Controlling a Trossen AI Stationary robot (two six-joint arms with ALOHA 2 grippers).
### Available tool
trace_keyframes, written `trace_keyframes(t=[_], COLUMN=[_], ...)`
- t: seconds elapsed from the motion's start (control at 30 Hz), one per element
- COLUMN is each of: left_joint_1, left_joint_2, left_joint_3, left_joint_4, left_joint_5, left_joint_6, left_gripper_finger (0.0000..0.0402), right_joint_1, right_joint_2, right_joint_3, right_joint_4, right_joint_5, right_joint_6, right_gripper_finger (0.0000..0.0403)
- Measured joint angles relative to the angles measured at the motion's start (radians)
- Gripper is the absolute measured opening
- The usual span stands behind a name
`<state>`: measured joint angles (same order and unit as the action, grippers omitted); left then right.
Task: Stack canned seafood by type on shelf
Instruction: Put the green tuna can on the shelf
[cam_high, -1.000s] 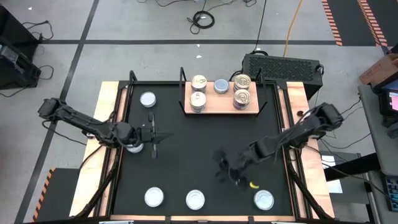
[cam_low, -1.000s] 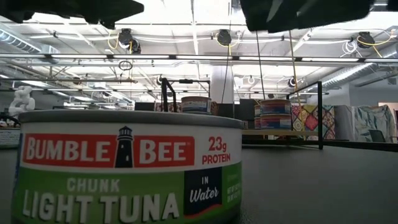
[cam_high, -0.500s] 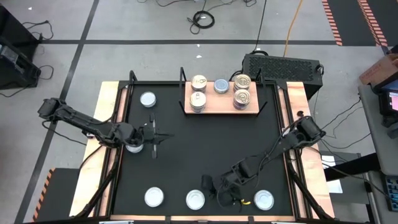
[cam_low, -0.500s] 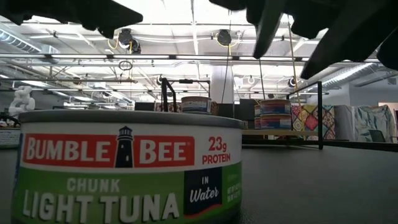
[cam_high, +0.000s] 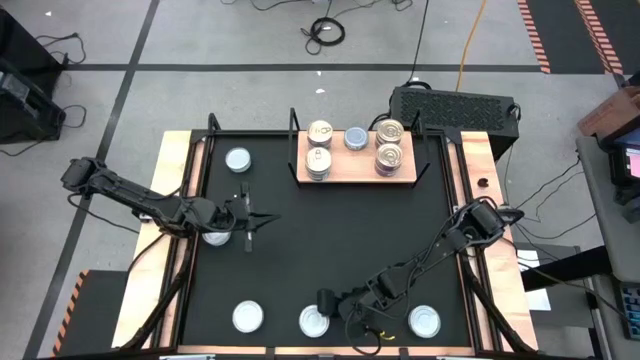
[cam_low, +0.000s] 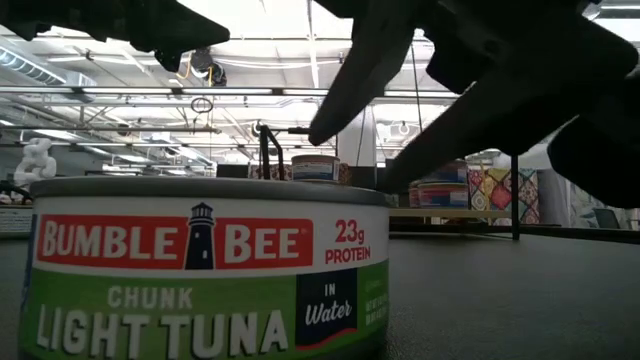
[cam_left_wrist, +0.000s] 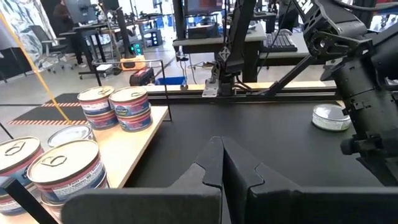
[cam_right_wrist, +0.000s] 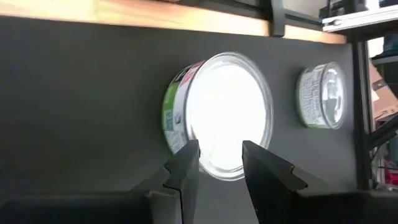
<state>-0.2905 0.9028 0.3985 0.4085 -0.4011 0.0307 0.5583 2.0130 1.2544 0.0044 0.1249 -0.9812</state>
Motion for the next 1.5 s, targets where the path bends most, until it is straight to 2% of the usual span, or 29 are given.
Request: trace_keyframes(t=[0.27, 0.57, 0.73, 0.93, 1.0, 1.23, 1.37, 1.5], left_joint_1=[0.0, 0.0, 0.0, 0.0, 0.0, 0.0, 0.0, 0.0], left_joint_2=[0.0, 0.0, 0.0, 0.0, 0.0, 0.0, 0.0, 0.0], left_joint_3=[0.0, 0.0, 0.0, 0.0, 0.0, 0.0, 0.0, 0.0], left_joint_4=[-0.007, -0.007, -0.007, -0.007, -0.007, -0.007, -0.007, -0.007], left_joint_5=[0.0, 0.004, 0.005, 0.004, 0.004, 0.004, 0.004, 0.004], left_joint_6=[0.0, 0.001, 0.001, 0.001, 0.001, 0.002, 0.002, 0.002], left_gripper_finger=[0.0, 0.0, 0.0, 0.0, 0.0, 0.0, 0.0, 0.0], right_joint_1=[0.0, 0.006, 0.006, 0.006, 0.006, 0.005, -0.006, -0.027], right_joint_2=[0.001, 0.048, 0.061, 0.061, 0.061, 0.061, 0.059, 0.05], right_joint_3=[0.001, -0.001, 0.002, 0.003, 0.003, -0.001, -0.002, -0.002], right_joint_4=[-0.007, 0.028, 0.04, 0.046, 0.05, 0.092, 0.096, 0.062], right_joint_5=[-0.045, -0.019, -0.012, -0.012, -0.008, 0.07, 0.159, 0.169], right_joint_6=[0.029, 0.01, 0.0, 0.003, 0.004, 0.042, 0.092, 0.135], right_gripper_finger=[0.0116, 0.0112, 0.0079, 0.0013, 0.0006, 0.0001, 0.0001, 0.0])
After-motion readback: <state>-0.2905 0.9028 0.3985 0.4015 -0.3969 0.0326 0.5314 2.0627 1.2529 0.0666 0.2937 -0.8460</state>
